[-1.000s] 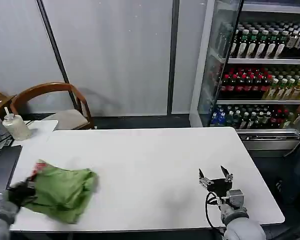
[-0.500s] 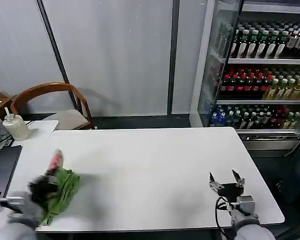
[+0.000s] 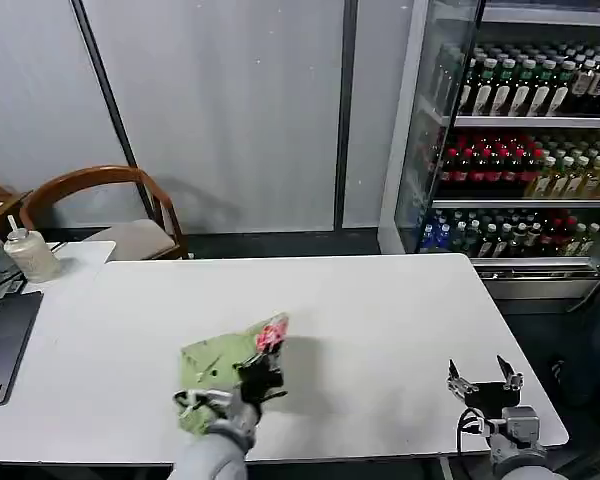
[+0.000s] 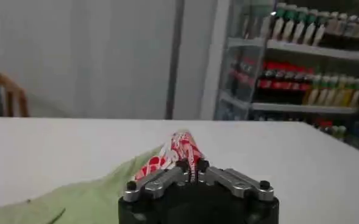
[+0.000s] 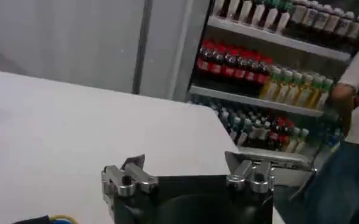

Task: Fold and organize the clothes.

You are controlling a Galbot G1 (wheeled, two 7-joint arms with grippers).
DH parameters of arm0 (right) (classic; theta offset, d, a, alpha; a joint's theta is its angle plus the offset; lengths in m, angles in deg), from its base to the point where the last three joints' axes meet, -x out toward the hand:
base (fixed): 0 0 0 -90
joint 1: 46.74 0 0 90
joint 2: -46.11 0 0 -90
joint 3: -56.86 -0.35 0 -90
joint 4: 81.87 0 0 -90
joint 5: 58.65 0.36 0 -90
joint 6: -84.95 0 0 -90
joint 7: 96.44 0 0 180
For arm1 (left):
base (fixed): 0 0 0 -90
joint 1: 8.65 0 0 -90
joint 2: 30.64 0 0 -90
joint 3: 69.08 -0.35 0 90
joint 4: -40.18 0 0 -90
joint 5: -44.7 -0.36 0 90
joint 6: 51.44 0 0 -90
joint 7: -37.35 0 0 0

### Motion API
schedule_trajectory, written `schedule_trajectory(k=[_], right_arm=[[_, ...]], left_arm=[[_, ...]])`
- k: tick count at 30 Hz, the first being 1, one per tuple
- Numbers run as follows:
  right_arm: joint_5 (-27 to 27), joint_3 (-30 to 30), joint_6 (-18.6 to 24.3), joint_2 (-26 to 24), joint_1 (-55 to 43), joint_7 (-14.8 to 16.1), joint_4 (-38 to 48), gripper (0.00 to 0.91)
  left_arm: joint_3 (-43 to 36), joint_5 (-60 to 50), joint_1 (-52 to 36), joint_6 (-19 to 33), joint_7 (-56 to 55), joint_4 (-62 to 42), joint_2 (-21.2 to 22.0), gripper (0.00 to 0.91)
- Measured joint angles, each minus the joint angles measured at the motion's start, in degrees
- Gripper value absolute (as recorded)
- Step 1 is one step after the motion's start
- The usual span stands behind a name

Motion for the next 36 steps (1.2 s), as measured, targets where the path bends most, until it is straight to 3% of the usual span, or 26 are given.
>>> schedule_trajectory(k=[4,5,6,7,23,29,36], right_arm=[[0.0,-0.8,0.0,-0.4,0.1,0.2,0.1,0.907],[-0.1,-1.0,0.1,-0.6,0.1,0.3,0.1,0.907],[-0.2,-1.0,0.2,-0.7,0.1,0.3,0.1,0.907],[-0.4,-1.0,0.4,-0.8,0.1,0.3,0.0,0.907],[-1.7,-0.8,4.0,-2.1,-6.9,1.5,2.1,0.907],[-2.8,1.1,5.5,-1.3,-11.3,2.0,4.6,0.907],[-4.6,5.2,8.6,-0.1,-17.1,2.7,9.9,0.907]], left_arm=[[-2.4,0.6,-3.7,0.3,-0.4,-2.7,1.4,0.020],[-3.1,0.8,-4.3,0.4,-0.4,-3.1,1.6,0.060],[-3.7,0.9,-4.8,0.5,-0.3,-3.4,1.7,0.403],[-4.3,0.9,-5.2,0.6,-0.3,-3.7,1.8,0.907],[-9.6,2.4,-5.2,2.8,8.3,-1.3,1.0,0.907],[-4.9,2.6,-7.1,5.2,11.3,-0.1,-0.7,0.907],[7.7,0.4,-6.0,10.0,14.9,-3.2,-8.4,0.907]])
